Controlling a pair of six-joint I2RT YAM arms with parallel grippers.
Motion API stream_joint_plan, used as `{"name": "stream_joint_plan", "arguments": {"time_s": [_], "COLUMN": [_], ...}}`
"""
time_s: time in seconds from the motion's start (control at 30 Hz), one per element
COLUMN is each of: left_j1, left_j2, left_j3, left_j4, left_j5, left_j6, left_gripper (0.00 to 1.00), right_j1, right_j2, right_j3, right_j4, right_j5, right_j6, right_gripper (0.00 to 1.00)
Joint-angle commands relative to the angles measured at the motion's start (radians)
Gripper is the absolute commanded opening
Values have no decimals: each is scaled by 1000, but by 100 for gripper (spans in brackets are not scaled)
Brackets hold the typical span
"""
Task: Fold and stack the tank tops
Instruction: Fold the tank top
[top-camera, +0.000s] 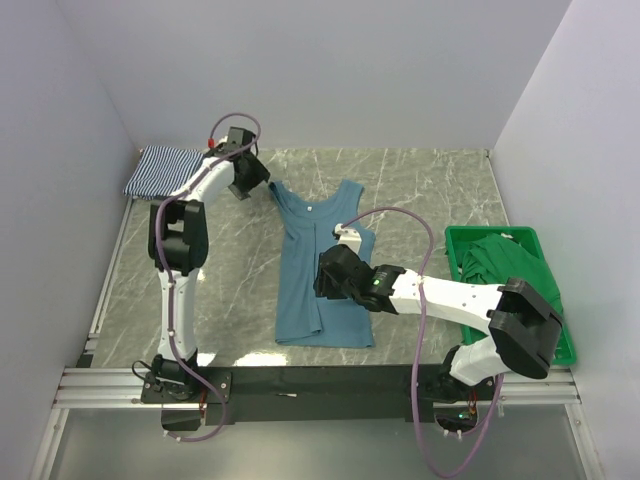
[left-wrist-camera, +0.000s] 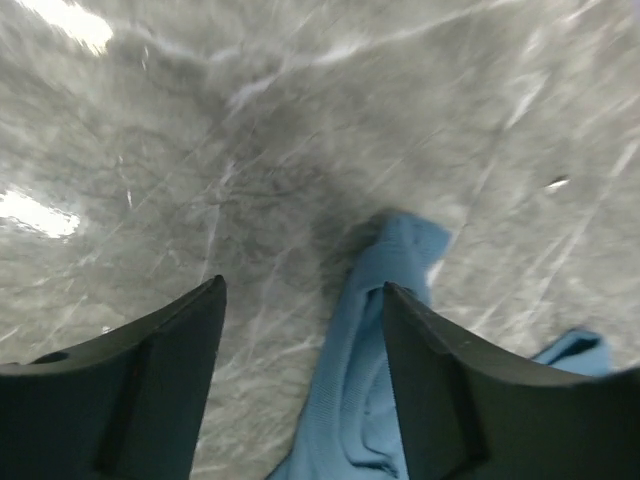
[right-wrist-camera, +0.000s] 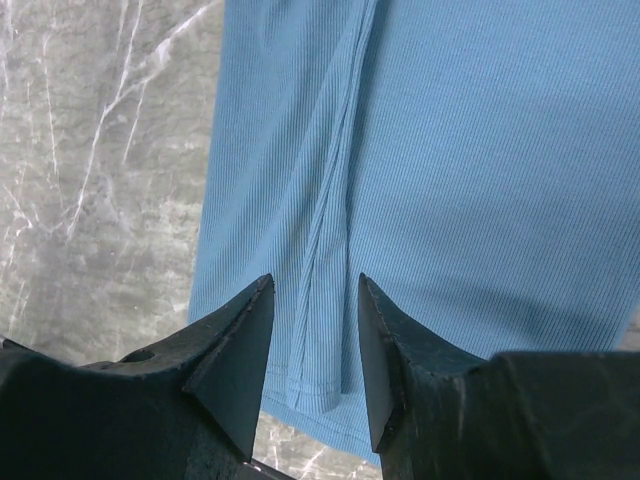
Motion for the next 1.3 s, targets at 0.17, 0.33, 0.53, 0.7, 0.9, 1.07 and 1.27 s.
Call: {"name": "stream_joint_plan", "arguments": {"time_s": [0.17,0.33,0.53,0.7,0.9,1.07,1.27], "left_j1": [-18,-22,-30,-35,-45,-45,-48], "left_j2": [-2,-11,8,18,50,57,37], "left_j3": [-5,-55,-65,-62,-11,1,9], "left_j4": [81,150,190,212,200,199,212], "left_j5": [57,85,101,105,106,112,120], "left_j6": [0,-15,-15,-20,-19,-19,-11], "left_gripper": [72,70,66,49,32,17,1], "right_j1": [-8,-6,-8,-8,-6,-8,-8], "right_j2": [-41,-43,-41,-42,-49,-58,-46], "right_j3": [-3,-9,-14,-20,-32,-40,-41], "right_j4": [12,13,18,22,22,26,35], "right_j5": [41,39,33,33,35,38,25], "right_j6": [5,8,9,11,14,16,17], "right_gripper": [46,46,46,46,45,45,45]}}
